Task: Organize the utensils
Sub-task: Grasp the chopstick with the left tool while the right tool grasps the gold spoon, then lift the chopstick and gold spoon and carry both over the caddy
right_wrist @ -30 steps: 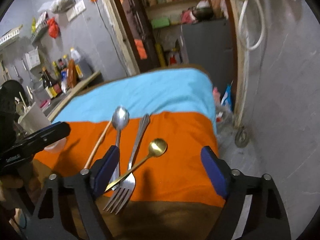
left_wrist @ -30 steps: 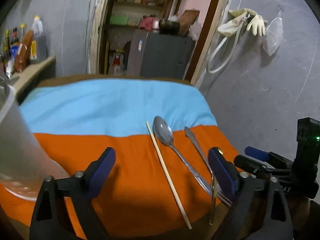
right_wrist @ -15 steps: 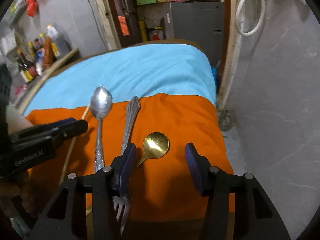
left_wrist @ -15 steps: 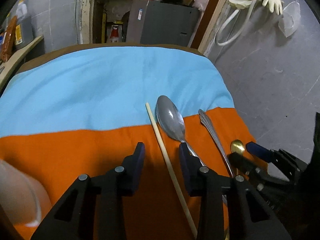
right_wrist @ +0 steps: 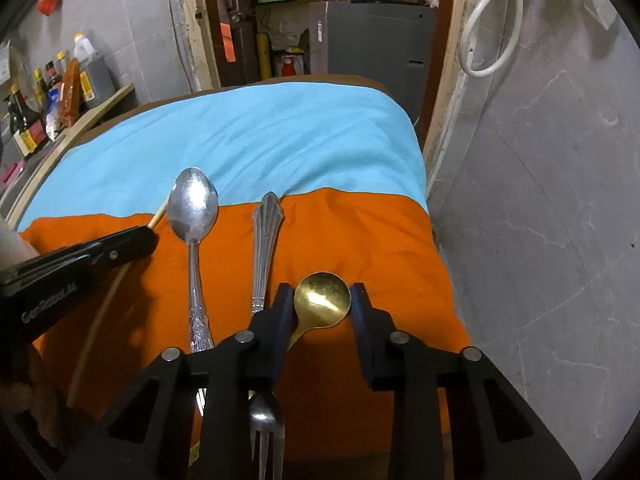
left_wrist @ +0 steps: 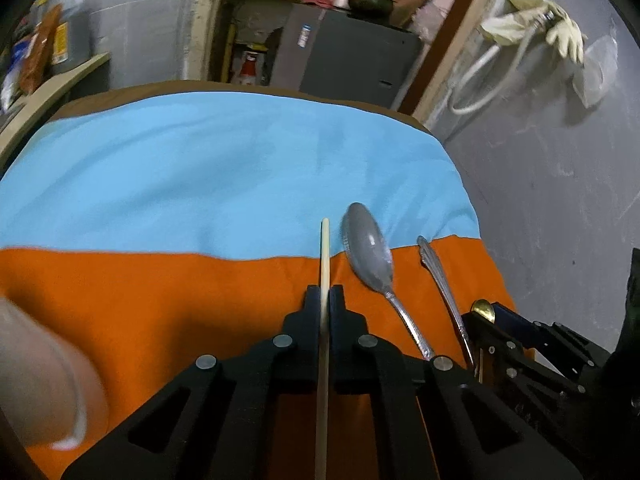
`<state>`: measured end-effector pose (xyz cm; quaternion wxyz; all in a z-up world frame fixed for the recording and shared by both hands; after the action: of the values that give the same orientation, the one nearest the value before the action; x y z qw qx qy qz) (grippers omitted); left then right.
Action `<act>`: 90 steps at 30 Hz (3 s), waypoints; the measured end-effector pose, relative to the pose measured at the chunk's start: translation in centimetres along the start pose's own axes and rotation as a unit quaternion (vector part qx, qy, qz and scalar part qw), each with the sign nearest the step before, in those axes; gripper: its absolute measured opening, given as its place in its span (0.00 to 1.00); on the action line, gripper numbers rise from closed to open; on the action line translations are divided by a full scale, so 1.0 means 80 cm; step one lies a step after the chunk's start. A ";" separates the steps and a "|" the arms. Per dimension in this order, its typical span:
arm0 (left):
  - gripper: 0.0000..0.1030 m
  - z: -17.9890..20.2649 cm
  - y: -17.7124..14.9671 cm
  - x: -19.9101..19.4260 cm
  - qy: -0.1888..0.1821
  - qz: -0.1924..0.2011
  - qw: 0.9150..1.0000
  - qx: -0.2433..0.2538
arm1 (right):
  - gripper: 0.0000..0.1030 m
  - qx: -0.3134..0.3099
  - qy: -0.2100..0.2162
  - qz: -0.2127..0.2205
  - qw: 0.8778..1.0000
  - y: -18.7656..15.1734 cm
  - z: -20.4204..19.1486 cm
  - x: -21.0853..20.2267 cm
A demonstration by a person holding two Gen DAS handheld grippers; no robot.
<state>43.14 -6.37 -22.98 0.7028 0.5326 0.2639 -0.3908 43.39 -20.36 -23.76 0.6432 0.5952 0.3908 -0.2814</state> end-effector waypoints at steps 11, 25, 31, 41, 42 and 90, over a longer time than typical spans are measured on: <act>0.03 -0.011 -0.011 -0.013 -0.002 -0.041 0.999 -0.004 | 0.26 -0.002 0.039 0.007 0.999 0.001 -0.007 -0.004; 0.02 0.017 -0.017 -0.071 -0.096 0.075 0.992 -0.020 | 0.25 -0.036 0.079 0.143 0.986 0.007 -0.024 -0.072; 0.02 0.031 -0.010 -0.121 -0.134 0.169 0.976 -0.007 | 0.25 -0.047 0.077 0.232 0.969 0.007 -0.027 -0.115; 0.02 0.030 -0.018 -0.159 -0.139 0.240 0.961 -0.001 | 0.25 -0.092 0.064 0.320 0.941 0.000 -0.049 -0.154; 0.02 0.028 -0.018 -0.164 -0.140 0.246 0.959 -0.002 | 0.25 -0.097 0.063 0.327 0.938 -0.001 -0.052 -0.158; 0.02 -0.289 0.062 -0.367 -0.014 0.513 0.847 -0.136 | 0.25 -0.180 0.117 0.462 0.860 0.094 -0.307 -0.214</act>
<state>31.98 24.23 -3.96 0.8722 0.4856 -0.0062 0.0582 36.36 3.06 -4.95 0.7450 0.6099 0.1868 0.1952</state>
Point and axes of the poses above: each gripper's, at about its wrist camera, not at the fingertips, and x roughly the way its jaws point, z to its right, y to its top, the point moved 8 cm from there along x, roughly the way its jaws point, and after that the axes turned 3 degrees about -z, right-handed, at the moved point
